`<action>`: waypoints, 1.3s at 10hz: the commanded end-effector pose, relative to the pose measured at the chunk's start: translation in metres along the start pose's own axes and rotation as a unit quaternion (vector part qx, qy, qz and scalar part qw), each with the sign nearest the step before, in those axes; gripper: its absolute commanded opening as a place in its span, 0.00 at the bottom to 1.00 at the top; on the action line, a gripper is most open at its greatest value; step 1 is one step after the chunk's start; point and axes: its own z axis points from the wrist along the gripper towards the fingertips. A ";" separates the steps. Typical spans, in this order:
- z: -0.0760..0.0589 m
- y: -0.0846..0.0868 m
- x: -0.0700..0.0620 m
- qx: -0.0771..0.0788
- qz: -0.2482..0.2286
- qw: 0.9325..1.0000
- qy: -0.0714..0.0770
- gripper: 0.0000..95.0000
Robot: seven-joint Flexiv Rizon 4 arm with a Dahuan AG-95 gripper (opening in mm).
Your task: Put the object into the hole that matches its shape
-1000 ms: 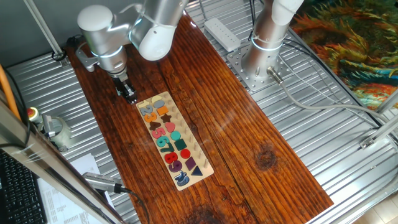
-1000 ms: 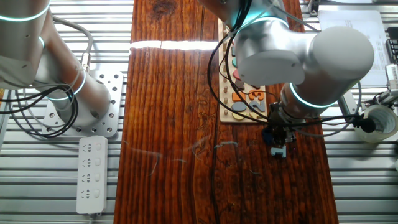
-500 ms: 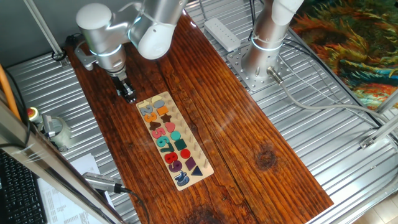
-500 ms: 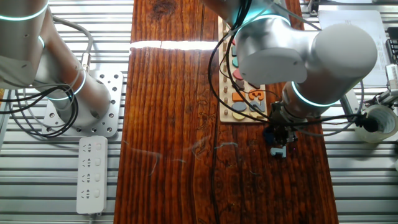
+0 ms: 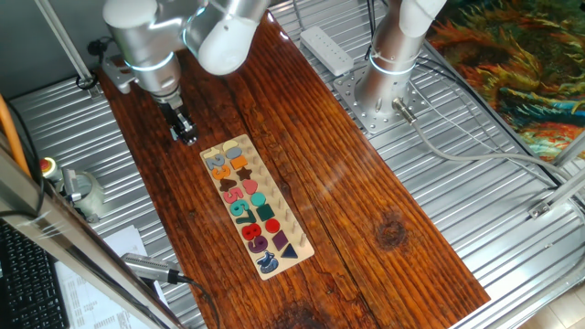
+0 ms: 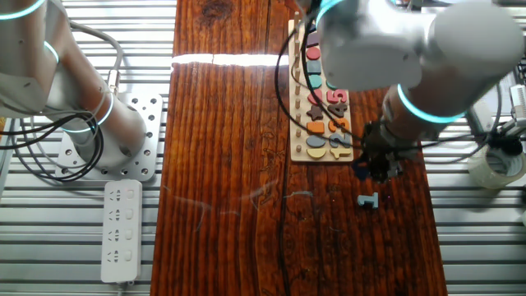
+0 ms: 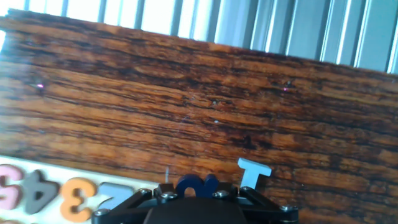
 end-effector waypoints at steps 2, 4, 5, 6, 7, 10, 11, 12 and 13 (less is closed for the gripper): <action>0.001 -0.001 -0.001 0.000 0.025 1.000 -0.003 0.00; 0.001 -0.001 -0.001 0.002 0.041 0.999 -0.007 0.00; 0.001 -0.001 -0.001 0.004 0.049 0.999 -0.005 0.00; 0.001 -0.001 -0.001 0.006 0.053 0.999 -0.003 0.00; 0.001 -0.001 -0.001 0.007 0.054 0.998 -0.002 0.00; 0.001 0.000 -0.001 0.007 0.049 0.999 -0.002 0.00; 0.000 0.003 -0.002 0.006 0.050 0.999 -0.003 0.00; -0.002 0.008 -0.003 0.006 0.052 0.999 -0.003 0.00; -0.003 0.019 -0.006 0.006 0.059 0.998 -0.003 0.00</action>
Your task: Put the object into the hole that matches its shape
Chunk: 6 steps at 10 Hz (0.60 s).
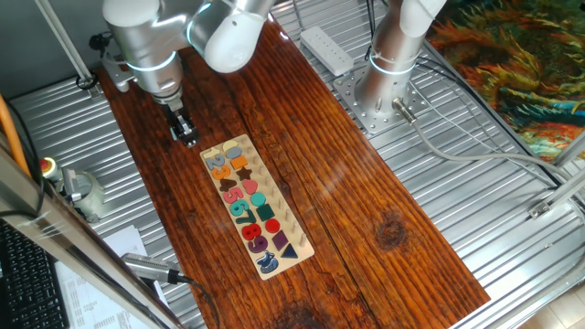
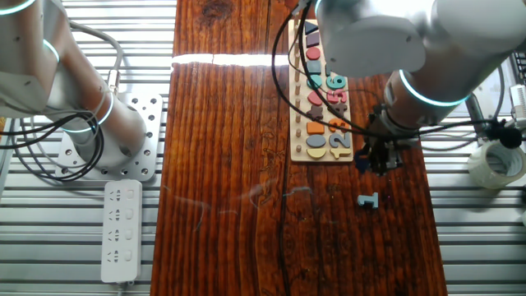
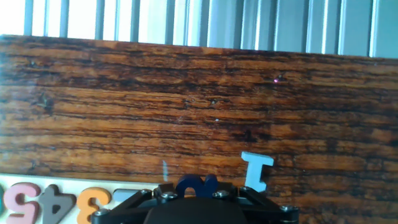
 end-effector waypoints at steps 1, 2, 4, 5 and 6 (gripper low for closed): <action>-0.001 0.015 -0.002 -0.001 0.012 1.000 0.000 0.00; -0.002 0.018 -0.003 -0.001 0.013 1.000 0.000 0.00; -0.003 0.026 -0.005 0.000 0.033 0.999 -0.001 0.00; -0.003 0.026 -0.005 -0.001 0.029 1.000 0.002 0.00; -0.003 0.026 -0.005 -0.001 0.025 1.000 0.005 0.00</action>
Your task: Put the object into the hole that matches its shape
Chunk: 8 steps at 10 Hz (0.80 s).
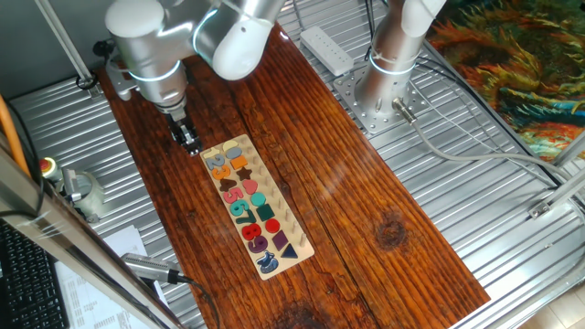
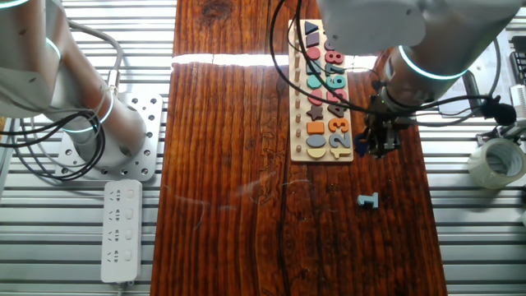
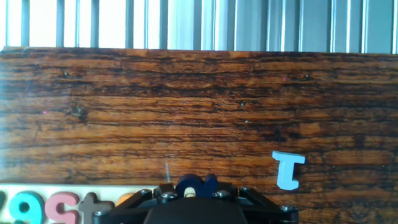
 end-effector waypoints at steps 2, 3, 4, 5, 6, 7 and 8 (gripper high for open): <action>0.000 0.000 0.001 -0.002 -0.020 1.000 0.014 0.00; 0.000 0.000 0.001 -0.003 -0.025 1.000 0.015 0.00; 0.000 0.000 0.001 -0.006 -0.025 0.999 0.026 0.00; 0.000 0.000 0.001 -0.018 -0.011 0.999 0.031 0.00; 0.000 0.000 0.001 -0.038 0.011 0.999 0.033 0.00; 0.000 0.000 0.001 -0.048 0.020 0.998 0.036 0.00; 0.000 0.000 0.001 -0.050 0.020 0.998 0.040 0.00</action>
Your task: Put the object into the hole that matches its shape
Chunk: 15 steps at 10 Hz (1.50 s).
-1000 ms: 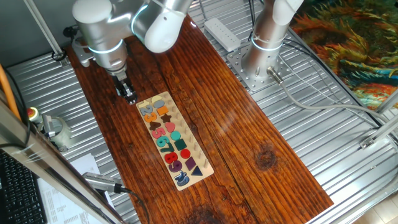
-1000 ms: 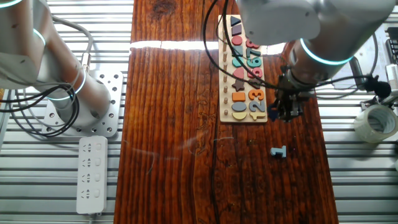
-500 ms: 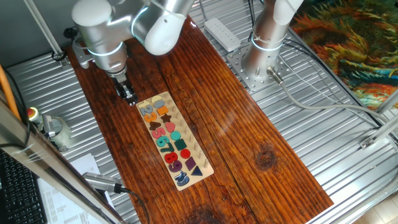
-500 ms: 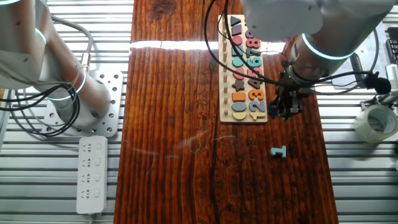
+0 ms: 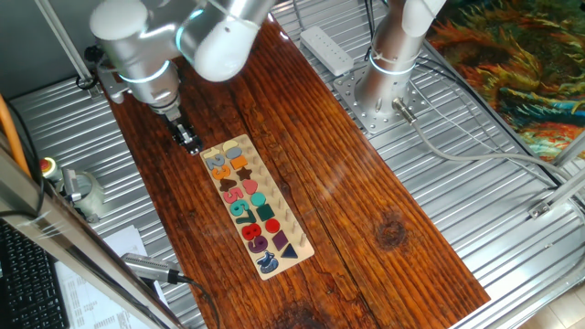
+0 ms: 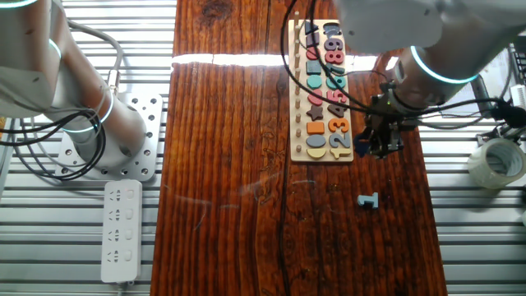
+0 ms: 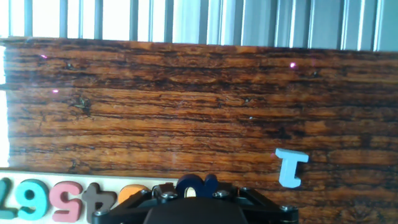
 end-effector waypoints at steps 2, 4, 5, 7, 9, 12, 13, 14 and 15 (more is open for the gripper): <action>0.000 0.000 0.000 -0.025 0.049 0.998 -0.003 0.00; 0.000 0.000 0.000 -0.029 0.044 0.999 -0.004 0.00; 0.000 0.000 0.000 -0.029 0.043 0.999 -0.002 0.00; 0.000 0.000 0.000 -0.032 0.052 0.998 0.001 0.00; 0.000 0.000 0.000 -0.036 0.065 0.997 0.010 0.00; 0.001 0.007 -0.004 -0.035 0.054 0.998 0.005 0.00; -0.001 0.016 -0.008 -0.033 0.061 0.998 0.004 0.00; -0.003 0.028 -0.012 -0.032 0.069 0.997 0.006 0.00; -0.007 0.042 -0.017 -0.032 0.074 0.997 0.007 0.00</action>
